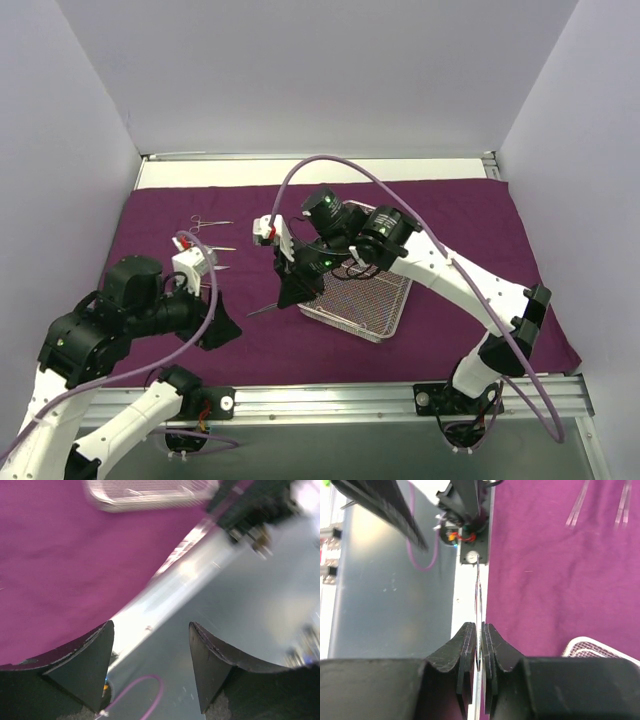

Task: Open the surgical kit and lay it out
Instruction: Place the medical item in the surgical kit.

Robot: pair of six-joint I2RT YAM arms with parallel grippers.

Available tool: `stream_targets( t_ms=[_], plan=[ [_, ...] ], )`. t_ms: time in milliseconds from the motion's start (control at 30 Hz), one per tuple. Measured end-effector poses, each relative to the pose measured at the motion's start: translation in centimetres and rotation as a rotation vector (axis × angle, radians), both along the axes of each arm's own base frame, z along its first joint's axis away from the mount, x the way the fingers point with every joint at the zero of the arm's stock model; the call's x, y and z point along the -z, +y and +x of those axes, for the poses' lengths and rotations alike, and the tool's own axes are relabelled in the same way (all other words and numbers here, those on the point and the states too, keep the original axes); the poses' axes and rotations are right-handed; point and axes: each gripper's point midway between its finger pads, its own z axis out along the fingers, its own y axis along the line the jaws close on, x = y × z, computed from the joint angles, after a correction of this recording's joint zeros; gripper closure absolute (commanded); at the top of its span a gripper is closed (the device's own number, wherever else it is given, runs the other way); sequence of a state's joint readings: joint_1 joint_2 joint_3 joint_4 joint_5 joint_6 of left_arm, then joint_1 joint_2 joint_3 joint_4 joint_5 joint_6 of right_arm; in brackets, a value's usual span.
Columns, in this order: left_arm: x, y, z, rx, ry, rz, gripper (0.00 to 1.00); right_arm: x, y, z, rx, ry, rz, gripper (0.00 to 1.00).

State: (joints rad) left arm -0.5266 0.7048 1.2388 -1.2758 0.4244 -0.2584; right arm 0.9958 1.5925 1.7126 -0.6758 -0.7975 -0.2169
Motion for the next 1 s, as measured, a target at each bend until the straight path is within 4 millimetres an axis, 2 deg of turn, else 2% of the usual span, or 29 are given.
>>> stream_targets(
  t_ms=[67, 133, 267, 333, 400, 467, 533, 633, 767, 867, 1000],
  plan=[
    [-0.9, 1.6, 1.0, -0.122, -0.041, 0.041, 0.29, 0.3, 0.1, 0.6, 0.033, -0.009, 0.008, 1.0],
    [-2.6, 3.5, 2.2, -0.265, -0.108, 0.065, 0.26, 0.8, 0.3, 1.1, 0.07, -0.015, 0.016, 1.0],
    [-7.7, 7.6, 4.1, -0.556, -0.262, 0.043, 0.26, 2.6, 1.3, 2.4, 0.158, -0.034, 0.04, 1.0],
    [-10.6, 9.2, 4.2, -0.658, -0.332, -0.005, 0.25, 3.6, 2.3, 3.0, 0.195, -0.056, 0.06, 1.0],
    [-12.2, 10.2, 4.1, -0.712, -0.37, -0.037, 0.25, 4.6, 3.2, 3.3, 0.218, -0.075, 0.071, 1.0],
    [-12.7, 10.5, 4.1, -0.735, -0.378, -0.049, 0.06, 5.1, 4.8, 3.7, 0.231, -0.105, 0.094, 1.0],
    [-12.6, 10.3, 4.4, -0.741, -0.365, -0.047, 0.06, 5.5, 6.8, 3.9, 0.232, -0.137, 0.13, 1.0],
    [-12.2, 9.6, 5.3, -0.737, -0.331, -0.022, 0.06, 7.3, 9.6, 3.9, 0.221, -0.162, 0.15, 1.0],
    [-12.0, 8.8, 6.1, -0.729, -0.296, -0.008, 0.06, 11.3, 12.7, 3.7, 0.195, -0.166, 0.136, 1.0],
    [-12.6, 8.5, 6.1, -0.721, -0.299, -0.026, 0.06, 14.7, 14.6, 3.9, 0.176, -0.165, 0.114, 1.0],
    [-13.8, 8.6, 5.8, -0.723, -0.32, -0.058, 0.06, 17.6, 16.2, 4.4, 0.151, -0.17, 0.102, 1.0]
  ],
)
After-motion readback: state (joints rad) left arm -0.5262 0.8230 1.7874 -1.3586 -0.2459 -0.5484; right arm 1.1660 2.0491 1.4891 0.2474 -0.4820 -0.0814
